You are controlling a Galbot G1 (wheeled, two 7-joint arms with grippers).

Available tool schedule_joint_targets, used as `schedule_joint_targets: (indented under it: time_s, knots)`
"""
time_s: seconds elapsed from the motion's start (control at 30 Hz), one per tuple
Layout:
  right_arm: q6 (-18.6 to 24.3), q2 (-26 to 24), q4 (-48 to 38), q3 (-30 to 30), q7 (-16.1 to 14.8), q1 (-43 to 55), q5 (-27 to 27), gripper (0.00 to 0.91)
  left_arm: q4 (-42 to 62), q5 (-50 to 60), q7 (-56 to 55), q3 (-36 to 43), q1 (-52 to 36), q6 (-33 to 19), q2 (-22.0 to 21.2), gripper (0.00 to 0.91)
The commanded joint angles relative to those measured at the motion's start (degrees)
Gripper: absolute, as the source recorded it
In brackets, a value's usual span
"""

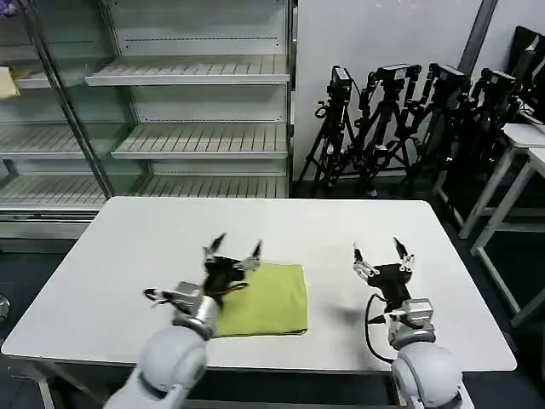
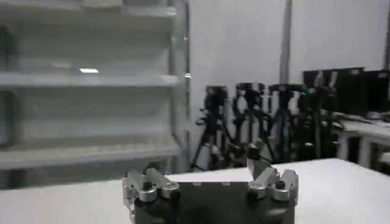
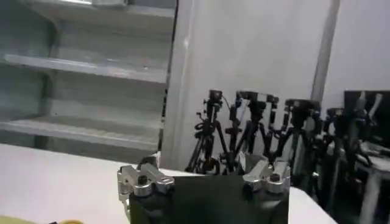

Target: Fold and organize the clothes.

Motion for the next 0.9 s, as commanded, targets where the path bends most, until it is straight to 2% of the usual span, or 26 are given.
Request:
schedule_joint_targets:
  time_s: [0.03, 0.37, 0.5, 0.9]
  knots:
    - [2.2, 3.1, -6.4, -5.2, -0.6, 5.7, -4.0, 0.907, 4.4, 4.6, 18.1, -22.7, 9.8, -13.0, 3.6, 0.907]
    - [3.2, 3.6, -9.5, -4.4, -0.9, 6.8, -5.1, 0.907, 5.2, 5.4, 19.3, -23.1, 9.9, -14.0, 3.3, 0.907]
    - [3.6, 3.7, -10.6, -3.1, -1.0, 7.2, -8.1, 0.907, 5.5, 6.4, 20.5, -22.8, 9.6, -14.7, 3.3, 0.907]
    - [5.5, 2.3, -10.1, -0.6, -2.4, 7.2, -6.3, 0.907, 5.0, 9.1, 17.5, -21.0, 9.1, -16.5, 3.9, 0.907]
